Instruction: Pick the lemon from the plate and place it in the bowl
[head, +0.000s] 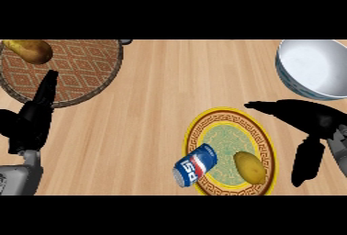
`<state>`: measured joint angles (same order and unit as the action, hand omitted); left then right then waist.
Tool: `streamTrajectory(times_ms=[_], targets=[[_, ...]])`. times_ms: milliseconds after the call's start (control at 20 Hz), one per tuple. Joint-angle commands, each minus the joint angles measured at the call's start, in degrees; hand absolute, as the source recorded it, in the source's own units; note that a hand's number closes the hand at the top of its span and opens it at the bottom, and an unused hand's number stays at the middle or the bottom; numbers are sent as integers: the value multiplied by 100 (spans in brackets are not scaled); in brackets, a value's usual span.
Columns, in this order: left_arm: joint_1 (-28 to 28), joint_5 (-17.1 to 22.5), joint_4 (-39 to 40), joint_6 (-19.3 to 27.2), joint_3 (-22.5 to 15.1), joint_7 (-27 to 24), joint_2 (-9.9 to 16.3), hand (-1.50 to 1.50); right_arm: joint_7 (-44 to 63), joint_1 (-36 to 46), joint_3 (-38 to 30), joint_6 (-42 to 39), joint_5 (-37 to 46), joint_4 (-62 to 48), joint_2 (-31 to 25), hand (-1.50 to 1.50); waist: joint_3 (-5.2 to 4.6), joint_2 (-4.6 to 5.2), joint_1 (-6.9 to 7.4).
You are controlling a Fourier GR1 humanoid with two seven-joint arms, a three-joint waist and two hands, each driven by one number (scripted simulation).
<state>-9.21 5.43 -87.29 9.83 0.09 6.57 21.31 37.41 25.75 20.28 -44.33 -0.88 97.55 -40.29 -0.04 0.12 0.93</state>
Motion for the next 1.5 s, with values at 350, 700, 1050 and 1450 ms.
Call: streamTrajectory(times_ms=[350,700,1050,1450], targets=[[-53,-146,352,-202,280,-289,-95,0,-506,-157,372,-177,1605,-118,379,-150,5,-7,-86],[57,-314,-130,-198,266,110,-300,0,-988,-844,325,111,2566,167,734,-150,5,-16,-95],[215,-382,-106,-375,403,3,-418,0,-1441,-1222,466,59,3223,-261,1054,-150,5,-12,-86],[104,-433,179,-657,724,-140,-419,0,-1369,-1428,229,-28,3774,-132,1581,-150,3,-13,-101]])
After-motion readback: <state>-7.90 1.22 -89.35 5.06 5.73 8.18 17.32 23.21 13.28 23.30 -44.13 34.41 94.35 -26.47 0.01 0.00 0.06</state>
